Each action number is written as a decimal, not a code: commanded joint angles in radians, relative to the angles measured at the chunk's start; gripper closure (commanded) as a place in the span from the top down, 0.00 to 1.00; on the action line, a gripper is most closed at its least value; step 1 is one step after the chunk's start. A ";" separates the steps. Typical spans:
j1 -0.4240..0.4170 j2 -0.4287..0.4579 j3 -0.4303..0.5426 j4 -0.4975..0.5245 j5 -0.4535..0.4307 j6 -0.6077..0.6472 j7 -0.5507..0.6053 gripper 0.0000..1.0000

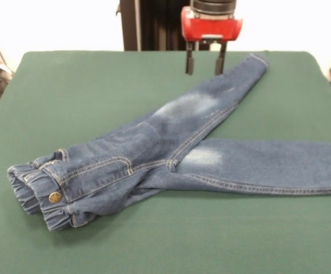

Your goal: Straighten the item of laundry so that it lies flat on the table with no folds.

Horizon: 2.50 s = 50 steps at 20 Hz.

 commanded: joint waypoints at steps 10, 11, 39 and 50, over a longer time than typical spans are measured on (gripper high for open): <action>-0.143 0.040 0.115 -0.023 0.052 0.183 -0.128 1.00; -0.156 0.044 0.115 -0.032 0.045 0.193 -0.143 1.00; -0.461 0.223 0.348 -0.445 -0.146 0.439 -0.603 1.00; -0.404 0.288 0.303 -0.583 -0.219 0.359 -0.584 1.00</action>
